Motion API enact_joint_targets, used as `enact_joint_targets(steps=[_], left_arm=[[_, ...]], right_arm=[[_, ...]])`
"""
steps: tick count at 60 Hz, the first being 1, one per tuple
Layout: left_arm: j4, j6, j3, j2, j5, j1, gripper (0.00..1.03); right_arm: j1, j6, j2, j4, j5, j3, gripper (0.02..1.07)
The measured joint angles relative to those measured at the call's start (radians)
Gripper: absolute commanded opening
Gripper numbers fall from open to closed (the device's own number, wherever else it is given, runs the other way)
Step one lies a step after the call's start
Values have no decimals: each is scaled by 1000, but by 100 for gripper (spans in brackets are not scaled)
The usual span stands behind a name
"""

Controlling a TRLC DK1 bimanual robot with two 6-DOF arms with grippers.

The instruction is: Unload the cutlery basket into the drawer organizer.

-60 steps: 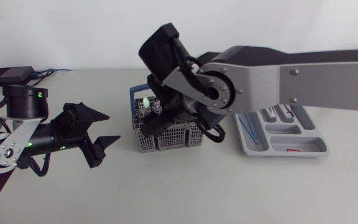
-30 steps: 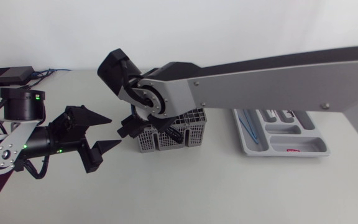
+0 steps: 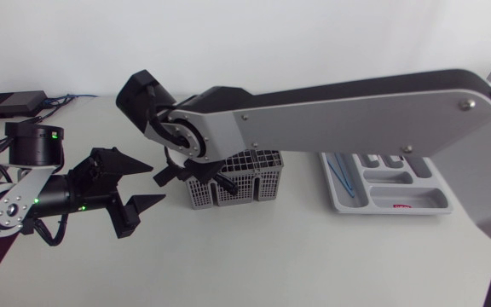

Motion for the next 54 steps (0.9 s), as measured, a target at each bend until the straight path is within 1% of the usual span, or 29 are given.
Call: enact_joint_targets(steps=[3, 8, 11, 27, 41, 42, 49, 54], left_arm=[[0, 1, 0, 0, 0, 0, 98], [0, 3, 3, 0, 3, 0, 98], [0, 3, 4, 0, 3, 0, 98], [0, 3, 4, 0, 3, 0, 98], [0, 3, 4, 1, 3, 0, 98], [0, 3, 4, 1, 3, 0, 98], [0, 3, 4, 1, 3, 0, 98], [0, 4, 4, 1, 3, 0, 98]], right_arm=[[0, 0, 3, 0, 2, 0, 39], [3, 0, 6, 0, 3, 0, 37], [4, 0, 7, 0, 3, 0, 33], [4, 1, 14, 0, 3, 0, 32], [4, 0, 18, 1, 3, 11, 29], [4, 0, 18, 0, 3, 11, 27], [4, 0, 18, 2, 3, 13, 24], [4, 0, 20, 10, 1, 13, 19]])
